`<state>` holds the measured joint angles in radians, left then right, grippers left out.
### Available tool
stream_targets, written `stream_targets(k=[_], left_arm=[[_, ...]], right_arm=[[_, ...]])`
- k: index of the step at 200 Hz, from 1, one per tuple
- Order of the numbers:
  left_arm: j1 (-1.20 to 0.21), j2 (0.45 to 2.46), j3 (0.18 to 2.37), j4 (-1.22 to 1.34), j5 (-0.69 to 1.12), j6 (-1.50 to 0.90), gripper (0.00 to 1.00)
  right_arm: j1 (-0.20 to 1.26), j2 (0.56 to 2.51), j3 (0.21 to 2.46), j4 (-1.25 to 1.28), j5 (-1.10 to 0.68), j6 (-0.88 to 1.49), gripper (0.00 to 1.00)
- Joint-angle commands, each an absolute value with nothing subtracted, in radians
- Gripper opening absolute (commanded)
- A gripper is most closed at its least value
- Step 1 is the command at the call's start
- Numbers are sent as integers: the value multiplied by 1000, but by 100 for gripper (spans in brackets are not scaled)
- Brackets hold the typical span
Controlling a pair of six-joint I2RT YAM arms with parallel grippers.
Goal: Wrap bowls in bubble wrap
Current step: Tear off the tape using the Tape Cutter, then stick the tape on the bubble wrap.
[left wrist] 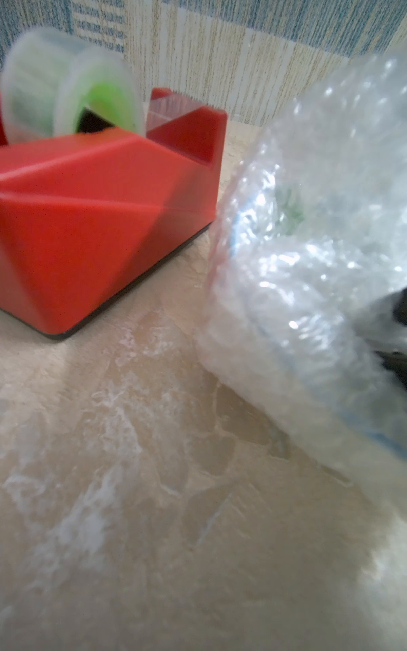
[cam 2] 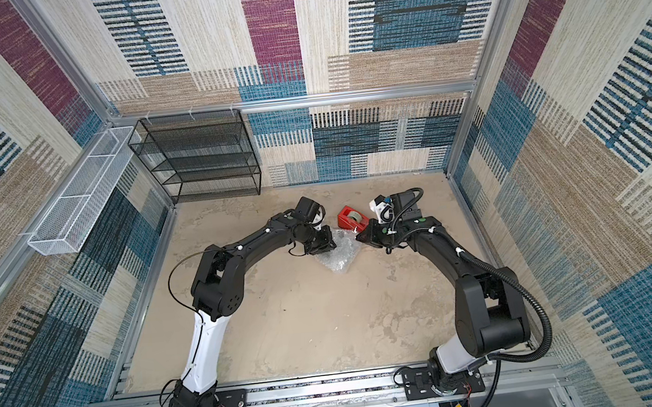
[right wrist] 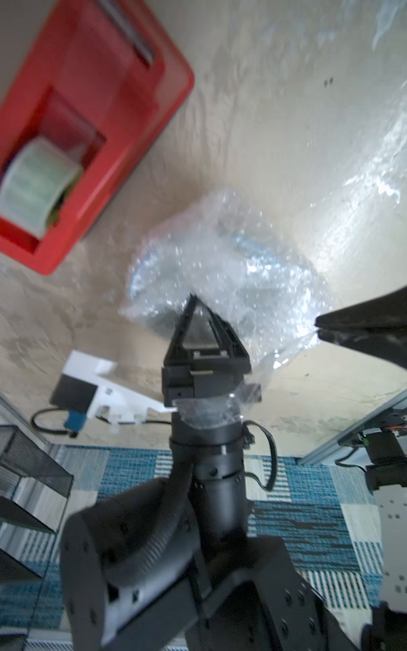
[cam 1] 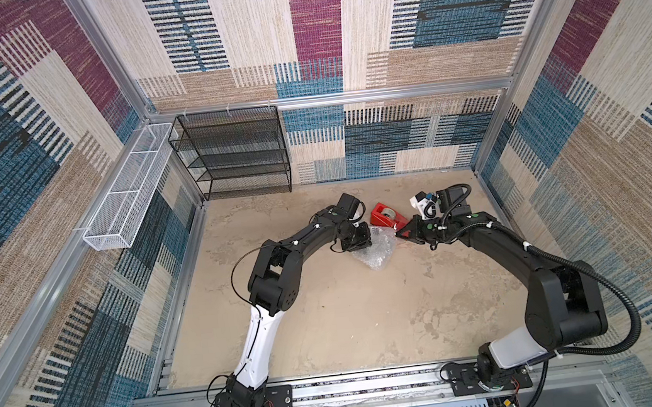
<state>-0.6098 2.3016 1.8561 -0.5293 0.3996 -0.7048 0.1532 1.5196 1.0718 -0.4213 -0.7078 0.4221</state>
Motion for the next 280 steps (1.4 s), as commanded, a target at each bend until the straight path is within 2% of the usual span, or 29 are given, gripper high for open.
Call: stream_targets(k=[1, 80, 185, 280], left_arm=[[-611, 2300, 1859, -564, 397, -707, 17], [-611, 2302, 1867, -561, 400, -712, 17], [-616, 2301, 1867, -552, 400, -714, 17], [-616, 2300, 1868, -551, 397, -713, 17]], right_arm=[[158, 1528, 1063, -356, -761, 462, 0], [201, 1597, 1023, -254, -748, 585, 0], [257, 1715, 1041, -198, -694, 632, 0], [261, 1812, 1086, -195, -736, 612, 0]])
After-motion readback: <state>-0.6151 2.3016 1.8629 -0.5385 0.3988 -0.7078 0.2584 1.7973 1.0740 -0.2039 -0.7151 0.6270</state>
